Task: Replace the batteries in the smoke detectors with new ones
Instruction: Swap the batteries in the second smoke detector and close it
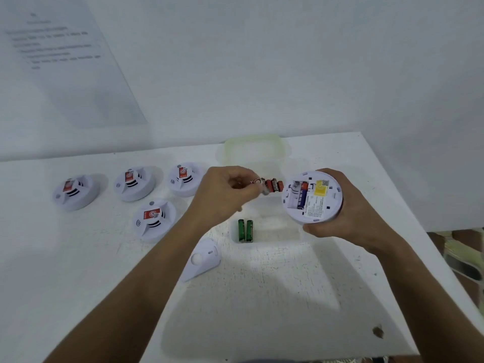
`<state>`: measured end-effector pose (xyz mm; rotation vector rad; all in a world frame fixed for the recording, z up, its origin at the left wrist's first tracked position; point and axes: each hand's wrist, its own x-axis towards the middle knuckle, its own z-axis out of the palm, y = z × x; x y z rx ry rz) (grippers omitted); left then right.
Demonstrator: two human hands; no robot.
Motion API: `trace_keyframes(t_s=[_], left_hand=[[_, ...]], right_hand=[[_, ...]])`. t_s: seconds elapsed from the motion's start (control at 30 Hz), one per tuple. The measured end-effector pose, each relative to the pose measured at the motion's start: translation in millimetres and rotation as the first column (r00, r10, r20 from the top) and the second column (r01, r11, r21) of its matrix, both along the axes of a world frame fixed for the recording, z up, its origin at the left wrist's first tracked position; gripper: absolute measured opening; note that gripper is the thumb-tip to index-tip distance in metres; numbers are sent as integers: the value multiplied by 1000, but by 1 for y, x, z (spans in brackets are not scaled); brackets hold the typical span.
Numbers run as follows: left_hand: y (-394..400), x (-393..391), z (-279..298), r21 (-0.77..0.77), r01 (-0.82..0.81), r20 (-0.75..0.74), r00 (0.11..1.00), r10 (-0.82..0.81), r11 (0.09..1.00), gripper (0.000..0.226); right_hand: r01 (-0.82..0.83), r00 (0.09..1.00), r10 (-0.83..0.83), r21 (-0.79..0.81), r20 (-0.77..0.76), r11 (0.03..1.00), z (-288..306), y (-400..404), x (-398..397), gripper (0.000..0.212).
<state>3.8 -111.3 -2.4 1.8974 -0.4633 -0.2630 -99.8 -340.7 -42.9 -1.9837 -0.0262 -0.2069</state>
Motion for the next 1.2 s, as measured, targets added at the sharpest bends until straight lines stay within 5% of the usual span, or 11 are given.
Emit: trace_keyframes(t_s=[0.1, 0.23, 0.4, 0.6, 0.7, 0.93, 1.2], left_hand=[[4, 3, -14, 284, 75, 34, 995, -89, 956, 9], [-7, 5, -25, 637, 274, 19, 929, -371, 720, 21], [-15, 13, -31, 760, 331, -100, 910, -401, 560, 25], [-28, 12, -37, 879, 223, -56, 926, -374, 421, 17], [-26, 9, -34, 861, 183, -21, 945, -326, 475, 10], [-16, -4, -9, 392, 195, 103, 962, -253, 899, 30], [-24, -12, -6, 300, 359, 89, 912, -400, 884, 31]], right_hand=[[20, 1000, -20, 3, -15, 1000, -2, -7, -4, 87], [-6, 999, 6, -16, -49, 1000, -4, -4, -5, 89], [-23, 997, 23, 4, -67, 1000, -4, 0, -5, 93], [-37, 994, 36, -11, -102, 999, -12, -1, -8, 93], [-30, 995, 29, -7, -94, 1000, -14, -3, -9, 91], [-48, 997, 48, 13, -61, 999, -12, -1, -10, 91], [-117, 993, 118, 19, -21, 993, -3, 9, -6, 89]])
